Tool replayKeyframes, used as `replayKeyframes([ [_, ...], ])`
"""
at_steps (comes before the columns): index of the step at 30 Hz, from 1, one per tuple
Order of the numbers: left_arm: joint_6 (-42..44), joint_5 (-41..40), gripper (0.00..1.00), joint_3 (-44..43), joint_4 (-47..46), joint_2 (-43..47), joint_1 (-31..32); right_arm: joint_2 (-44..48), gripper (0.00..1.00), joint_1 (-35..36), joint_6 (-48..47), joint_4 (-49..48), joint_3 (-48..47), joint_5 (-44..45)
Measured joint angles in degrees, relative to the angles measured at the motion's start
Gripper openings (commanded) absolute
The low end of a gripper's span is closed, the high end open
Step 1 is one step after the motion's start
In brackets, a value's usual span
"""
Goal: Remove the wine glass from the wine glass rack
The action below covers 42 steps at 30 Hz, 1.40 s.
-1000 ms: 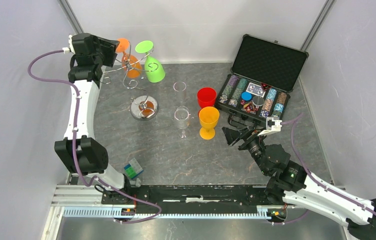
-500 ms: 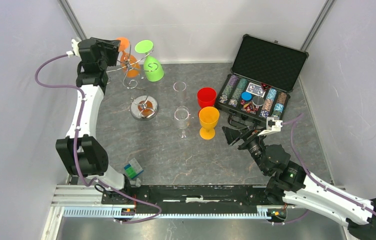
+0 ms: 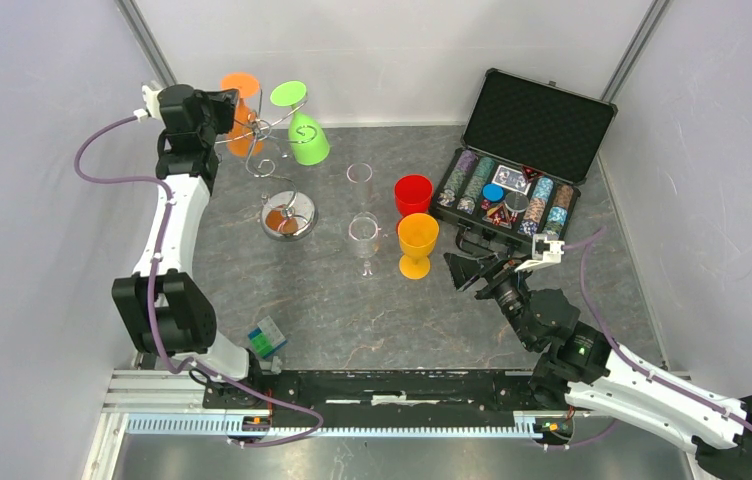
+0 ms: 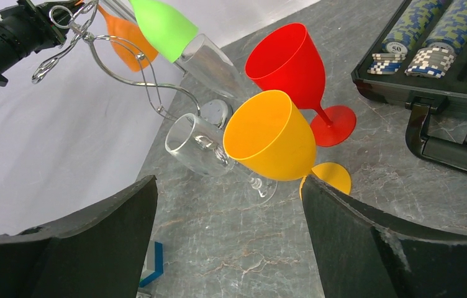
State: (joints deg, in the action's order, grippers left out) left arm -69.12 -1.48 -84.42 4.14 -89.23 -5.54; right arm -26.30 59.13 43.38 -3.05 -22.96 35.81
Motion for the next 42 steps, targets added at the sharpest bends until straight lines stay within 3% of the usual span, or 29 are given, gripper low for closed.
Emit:
replayKeyframes([
  [22,-6.73,5.38,0.02,3.93,-12.28,1.88,0.0,0.7,0.88,0.0,0.04,-0.17,0.07,-0.42],
  [42,-10.16,21.64,0.02,0.35,-11.54,-5.01,-1.77,4.85,0.88,0.0,0.48,1.01,0.07,-1.29],
])
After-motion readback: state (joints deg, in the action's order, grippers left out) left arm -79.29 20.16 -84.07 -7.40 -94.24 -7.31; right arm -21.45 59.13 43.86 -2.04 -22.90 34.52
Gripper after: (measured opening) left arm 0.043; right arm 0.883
